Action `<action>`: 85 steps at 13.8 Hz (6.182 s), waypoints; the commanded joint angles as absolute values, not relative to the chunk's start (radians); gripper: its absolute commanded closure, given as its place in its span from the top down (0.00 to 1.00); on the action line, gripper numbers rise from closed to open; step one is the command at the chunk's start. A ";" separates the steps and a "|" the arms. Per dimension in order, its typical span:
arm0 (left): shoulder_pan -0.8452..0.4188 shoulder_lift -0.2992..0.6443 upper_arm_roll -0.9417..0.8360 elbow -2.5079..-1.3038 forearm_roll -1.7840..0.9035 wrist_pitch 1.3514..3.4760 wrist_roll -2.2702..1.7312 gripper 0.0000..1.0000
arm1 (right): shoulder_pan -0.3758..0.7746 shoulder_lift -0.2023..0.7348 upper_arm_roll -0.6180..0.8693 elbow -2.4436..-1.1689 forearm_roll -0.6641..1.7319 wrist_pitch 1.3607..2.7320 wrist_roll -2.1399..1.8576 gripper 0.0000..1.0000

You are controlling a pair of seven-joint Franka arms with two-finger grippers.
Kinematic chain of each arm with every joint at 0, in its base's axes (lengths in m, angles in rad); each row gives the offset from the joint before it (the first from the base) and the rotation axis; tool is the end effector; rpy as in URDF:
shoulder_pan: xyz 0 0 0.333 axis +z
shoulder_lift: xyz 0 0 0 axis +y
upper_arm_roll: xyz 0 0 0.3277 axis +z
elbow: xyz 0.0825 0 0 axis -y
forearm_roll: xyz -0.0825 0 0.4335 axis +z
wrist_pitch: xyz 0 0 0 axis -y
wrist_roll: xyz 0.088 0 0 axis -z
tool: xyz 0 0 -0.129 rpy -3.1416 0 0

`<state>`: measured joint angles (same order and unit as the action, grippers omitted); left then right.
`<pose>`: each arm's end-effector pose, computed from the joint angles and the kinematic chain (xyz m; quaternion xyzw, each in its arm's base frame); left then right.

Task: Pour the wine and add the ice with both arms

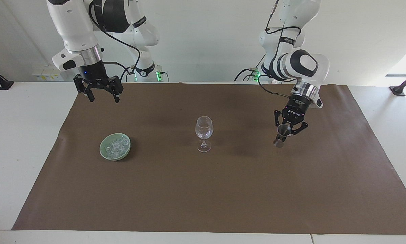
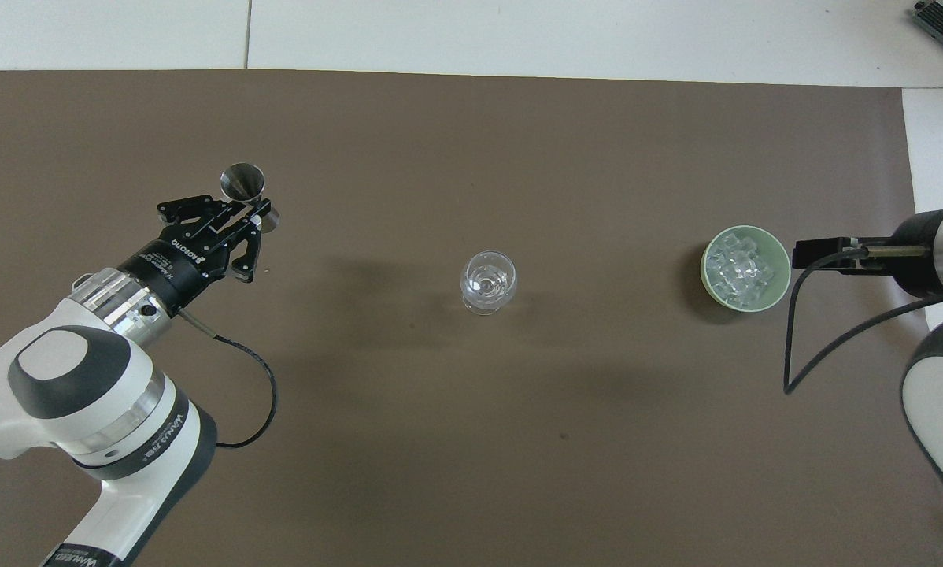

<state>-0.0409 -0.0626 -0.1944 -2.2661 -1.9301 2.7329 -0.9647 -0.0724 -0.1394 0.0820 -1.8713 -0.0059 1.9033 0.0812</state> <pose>0.5682 -0.1082 0.3760 0.2872 0.7970 -0.1614 0.5062 0.5861 0.0073 0.5685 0.9957 -0.0348 0.0857 0.0047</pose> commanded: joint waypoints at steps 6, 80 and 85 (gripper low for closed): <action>0.202 -0.112 -0.196 -2.417 -1.849 2.421 -0.974 0.00 | -0.093 -0.105 0.087 -1.977 -0.009 2.098 0.054 1.00; 0.526 -0.012 -0.184 -1.875 -0.213 1.882 -0.212 1.00 | 0.299 -0.002 0.132 -1.918 0.227 2.333 0.482 0.00; 0.525 -0.031 -0.186 -1.796 -0.174 1.773 -0.111 1.00 | 0.368 0.031 0.141 -1.924 0.230 2.373 0.571 0.00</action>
<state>0.5300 -0.0288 -0.1868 -1.8393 -0.2194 1.8325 -0.1596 0.3548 0.0172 0.1366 -1.9302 0.2102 2.3615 0.5463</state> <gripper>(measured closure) 0.000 0.758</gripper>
